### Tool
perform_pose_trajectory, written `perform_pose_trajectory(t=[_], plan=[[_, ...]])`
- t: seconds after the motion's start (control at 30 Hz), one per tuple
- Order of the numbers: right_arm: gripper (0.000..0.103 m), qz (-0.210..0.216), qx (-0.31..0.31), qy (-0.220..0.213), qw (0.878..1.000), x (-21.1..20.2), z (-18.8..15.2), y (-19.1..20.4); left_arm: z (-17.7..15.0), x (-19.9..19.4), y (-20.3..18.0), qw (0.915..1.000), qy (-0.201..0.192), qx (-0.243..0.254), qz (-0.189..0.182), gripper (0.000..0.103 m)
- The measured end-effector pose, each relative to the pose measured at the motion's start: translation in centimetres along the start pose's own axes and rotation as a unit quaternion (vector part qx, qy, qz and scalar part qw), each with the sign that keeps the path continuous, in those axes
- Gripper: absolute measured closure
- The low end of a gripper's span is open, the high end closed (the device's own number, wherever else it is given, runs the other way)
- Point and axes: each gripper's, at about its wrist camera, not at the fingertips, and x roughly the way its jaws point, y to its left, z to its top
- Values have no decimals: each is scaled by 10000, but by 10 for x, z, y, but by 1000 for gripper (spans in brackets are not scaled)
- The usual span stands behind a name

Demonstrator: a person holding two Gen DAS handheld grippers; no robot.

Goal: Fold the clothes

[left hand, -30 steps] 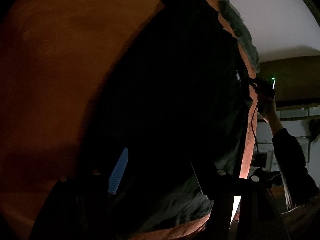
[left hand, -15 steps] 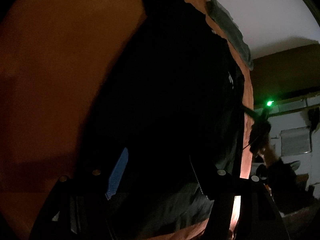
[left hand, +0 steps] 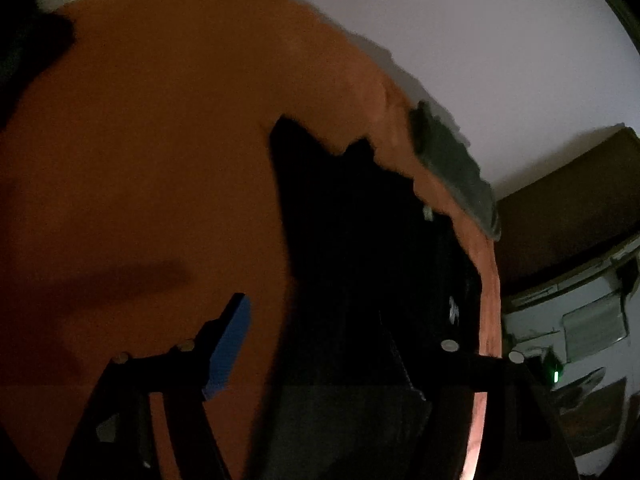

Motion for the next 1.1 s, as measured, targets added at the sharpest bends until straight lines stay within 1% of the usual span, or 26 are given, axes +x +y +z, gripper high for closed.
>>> perform_pose_trajectory(t=[0.07,0.17,0.23,0.3,0.33,0.37,0.4,0.43,0.47,0.5,0.53,0.57,0.6,0.63,0.73,0.77,0.83,0.87,0.9,0.93,0.97,1.0,1.03,1.07,1.1], plan=[[73,52,46,35,10000,4,1,2,21,19,0,9998,-127,-129,21,32],[73,188,249,83,9995,4,-3,5,45,47,5,9978,-387,-494,205,32],[73,186,337,138,9992,0,-9,1,59,65,8,9940,-587,-847,380,32],[73,169,420,194,9988,-4,-16,-4,67,83,17,9879,-706,-1280,511,32],[73,161,462,222,9986,-7,-19,-6,68,90,22,9848,-757,-1489,480,33],[73,152,503,250,9983,-9,-23,-9,68,97,24,9837,-754,-1596,342,34],[73,144,544,279,9980,-11,-26,-11,67,105,23,9840,-702,-1627,179,46],[73,135,586,307,9977,-14,-29,-13,67,112,22,9840,-650,-1658,17,68],[73,127,627,335,9974,-16,-33,-16,66,120,20,9853,-514,-1615,-192,83],[73,118,669,363,9970,-18,-36,-18,64,123,14,9882,-461,-1434,-263,102],[73,110,710,391,9966,-20,-39,-20,61,122,5,9913,-544,-1189,-177,102],[73,101,751,419,9962,-23,-43,-23,57,117,0,9919,-711,-1050,-83,102],[73,93,792,448,9958,-25,-46,-25,51,109,-2,9904,-952,-1005,16,102],[73,70,840,463,9954,-25,-49,-29,44,98,1,9872,-1171,-1084,46,102],[73,15,1001,492,9938,-26,-56,-39,18,62,26,9732,-1662,-1588,93,102],[73,4,1030,500,9934,-27,-58,-41,9,53,35,9702,-1683,-1740,84,102],[73,4,1007,517,9936,-26,-58,-41,-9,44,53,9668,-1474,-2082,127,101],[73,6,989,526,9937,-25,-59,-41,-15,43,63,9633,-1318,-2336,30,100],[73,18,968,538,9939,-23,-58,-40,-21,44,72,9583,-1136,-2618,-120,88],[73,35,945,550,9940,-22,-57,-39,-26,45,82,9520,-952,-2895,-270,69],[73,64,928,561,9941,-20,-56,-37,-29,41,89,9477,-977,-3020,-335,65],[73,96,912,570,9942,-18,-56,-34,-29,33,92,9456,-1183,-3012,-325,62],[73,128,896,579,9942,-16,-55,-32,-28,24,94,9462,-1388,-2907,-298,55],[73,161,880,588,9943,-15,-54,-29,-24,17,93,9503,-1470,-2728,-296,51],[73,193,864,597,9943,-13,-53,-26,-21,14,92,9553,-1446,-2558,-327,47]])
